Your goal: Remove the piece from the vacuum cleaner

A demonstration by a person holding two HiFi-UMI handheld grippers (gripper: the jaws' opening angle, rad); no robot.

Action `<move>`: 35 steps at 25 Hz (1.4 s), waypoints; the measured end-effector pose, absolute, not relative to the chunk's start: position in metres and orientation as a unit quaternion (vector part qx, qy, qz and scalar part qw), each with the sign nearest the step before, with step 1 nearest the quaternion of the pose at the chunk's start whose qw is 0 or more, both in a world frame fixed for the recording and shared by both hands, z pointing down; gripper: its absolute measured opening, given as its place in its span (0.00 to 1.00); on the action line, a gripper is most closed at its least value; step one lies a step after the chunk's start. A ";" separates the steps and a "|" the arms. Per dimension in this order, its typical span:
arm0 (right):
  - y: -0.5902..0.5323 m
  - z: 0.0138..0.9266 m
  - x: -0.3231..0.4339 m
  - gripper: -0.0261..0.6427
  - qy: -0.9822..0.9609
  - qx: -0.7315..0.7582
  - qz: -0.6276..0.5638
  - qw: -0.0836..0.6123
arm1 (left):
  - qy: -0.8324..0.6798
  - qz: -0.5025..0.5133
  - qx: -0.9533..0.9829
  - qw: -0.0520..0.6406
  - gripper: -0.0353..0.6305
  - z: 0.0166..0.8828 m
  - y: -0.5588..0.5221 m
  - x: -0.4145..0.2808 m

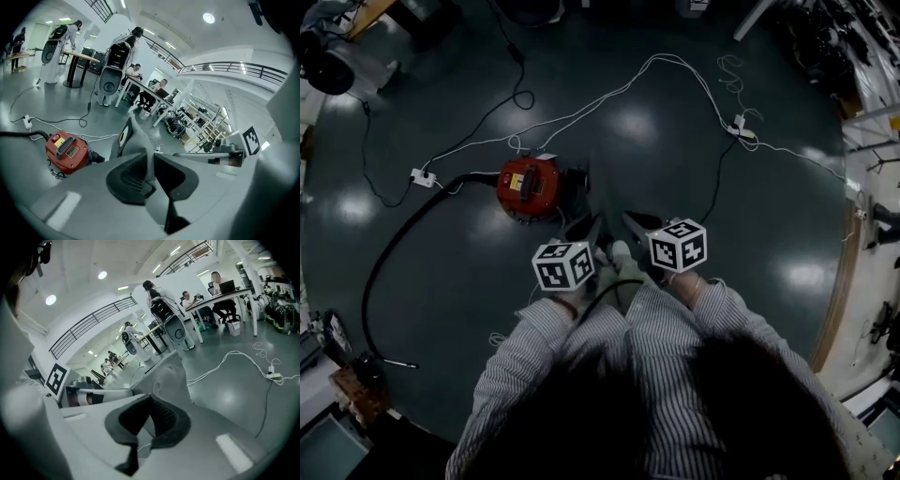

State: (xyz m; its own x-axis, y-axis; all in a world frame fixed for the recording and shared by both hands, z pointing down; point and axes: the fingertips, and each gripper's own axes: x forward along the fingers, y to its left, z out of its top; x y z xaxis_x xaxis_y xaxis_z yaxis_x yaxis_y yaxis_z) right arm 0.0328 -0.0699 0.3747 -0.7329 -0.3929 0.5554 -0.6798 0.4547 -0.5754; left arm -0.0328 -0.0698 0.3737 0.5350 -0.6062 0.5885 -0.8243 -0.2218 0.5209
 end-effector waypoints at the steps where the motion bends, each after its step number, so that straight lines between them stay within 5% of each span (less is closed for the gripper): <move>1: -0.071 0.368 0.032 0.04 -0.839 0.318 0.406 0.174 | -0.464 0.125 0.773 0.414 0.13 0.366 -0.071 -0.033; 35: -0.062 0.326 0.019 0.04 -0.874 0.303 0.337 0.176 | -0.430 0.124 0.814 0.369 0.13 0.332 -0.063 -0.029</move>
